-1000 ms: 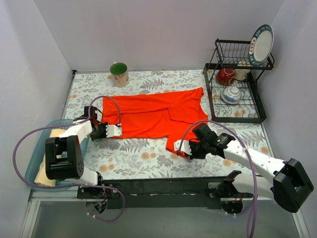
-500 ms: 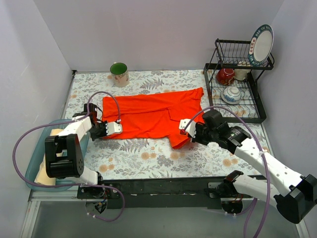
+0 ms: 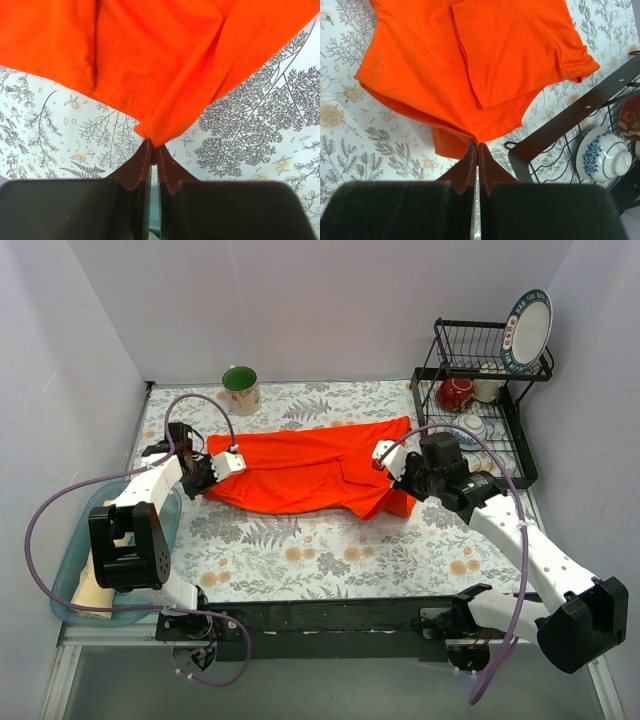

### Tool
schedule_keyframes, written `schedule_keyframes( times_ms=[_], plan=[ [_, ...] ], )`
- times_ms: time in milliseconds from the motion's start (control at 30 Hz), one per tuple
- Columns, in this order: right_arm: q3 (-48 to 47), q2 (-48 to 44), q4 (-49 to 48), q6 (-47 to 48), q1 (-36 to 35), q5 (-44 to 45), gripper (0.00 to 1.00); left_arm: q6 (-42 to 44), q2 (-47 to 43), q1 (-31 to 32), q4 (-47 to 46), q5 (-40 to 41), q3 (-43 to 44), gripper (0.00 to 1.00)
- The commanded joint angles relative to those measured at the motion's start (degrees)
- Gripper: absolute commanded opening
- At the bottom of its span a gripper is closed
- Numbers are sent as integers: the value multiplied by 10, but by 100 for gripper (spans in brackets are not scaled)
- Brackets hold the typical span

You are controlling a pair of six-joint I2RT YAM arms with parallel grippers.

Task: Roll the t-shirts
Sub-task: Fold the T-shirt at the center of the board.

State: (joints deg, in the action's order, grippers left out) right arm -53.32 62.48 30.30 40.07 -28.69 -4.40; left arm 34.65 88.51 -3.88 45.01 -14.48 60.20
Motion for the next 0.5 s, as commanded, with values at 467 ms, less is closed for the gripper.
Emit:
schedule_keyframes(
  times_ms=[467],
  plan=[
    [-122,134,-88,37,47,-1,1,-157,6,-1,-31,20,40,0]
  ],
)
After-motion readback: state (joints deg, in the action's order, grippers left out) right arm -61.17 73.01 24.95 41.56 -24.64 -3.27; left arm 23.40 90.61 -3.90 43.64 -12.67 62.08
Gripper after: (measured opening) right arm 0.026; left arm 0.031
